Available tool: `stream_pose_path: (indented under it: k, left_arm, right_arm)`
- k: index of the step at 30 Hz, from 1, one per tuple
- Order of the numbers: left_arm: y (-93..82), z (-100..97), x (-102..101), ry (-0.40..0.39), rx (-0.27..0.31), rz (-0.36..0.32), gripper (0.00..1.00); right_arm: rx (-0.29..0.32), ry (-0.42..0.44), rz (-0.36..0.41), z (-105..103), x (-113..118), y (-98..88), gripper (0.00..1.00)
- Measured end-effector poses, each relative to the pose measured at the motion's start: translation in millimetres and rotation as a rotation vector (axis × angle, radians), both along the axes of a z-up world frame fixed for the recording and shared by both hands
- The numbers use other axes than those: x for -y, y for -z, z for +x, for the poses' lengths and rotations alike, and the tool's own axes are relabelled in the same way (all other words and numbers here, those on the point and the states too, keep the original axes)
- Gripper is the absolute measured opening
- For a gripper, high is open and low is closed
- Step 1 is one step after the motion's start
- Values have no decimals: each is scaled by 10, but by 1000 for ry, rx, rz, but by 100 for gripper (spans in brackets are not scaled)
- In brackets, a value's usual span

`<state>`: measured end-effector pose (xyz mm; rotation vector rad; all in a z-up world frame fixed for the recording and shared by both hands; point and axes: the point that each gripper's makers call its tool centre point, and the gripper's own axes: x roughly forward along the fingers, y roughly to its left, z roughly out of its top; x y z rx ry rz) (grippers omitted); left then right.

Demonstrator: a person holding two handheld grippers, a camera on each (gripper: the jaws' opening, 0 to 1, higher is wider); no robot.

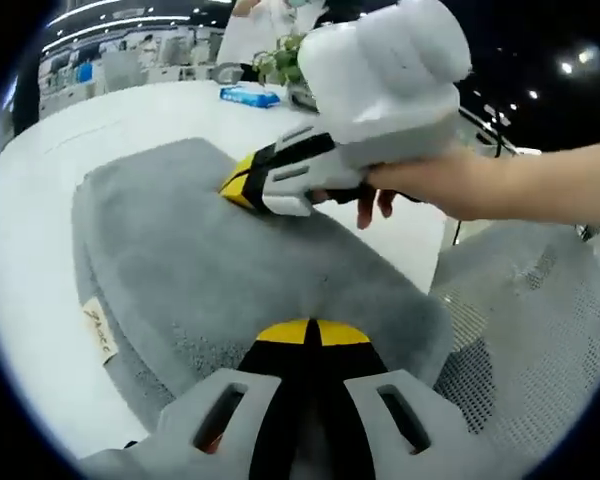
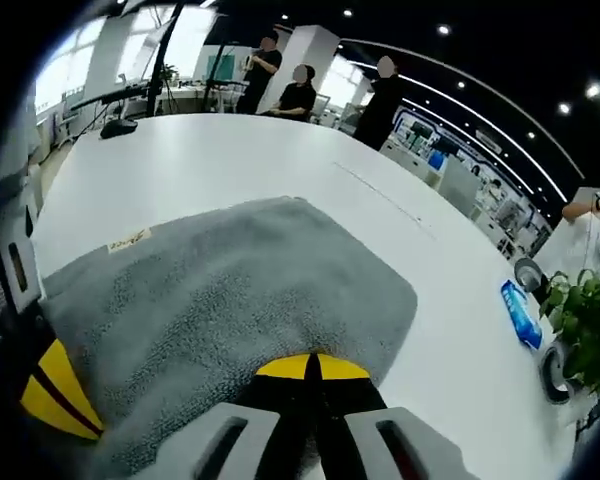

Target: Open the folded towel by lifting each exposed corner and separating the folded layers until the towel lies flat within the target outline without major curled edges

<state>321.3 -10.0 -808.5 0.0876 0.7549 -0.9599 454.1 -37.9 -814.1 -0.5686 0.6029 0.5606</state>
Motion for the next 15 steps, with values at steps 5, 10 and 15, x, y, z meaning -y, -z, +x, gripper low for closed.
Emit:
stream_pose_path:
  k: [5,10,15]
  left_arm:
    - [4,12,15,14,9,13,1]
    - [-1,13,18,17,0,9,1]
    - [-38,36,32,83,15,57,1]
  right_arm:
    - [17,23,65,5,12,-18,0]
    - [-55,50,107,24,7,-17,0]
    - [-315,96,273,62,24,-55,0]
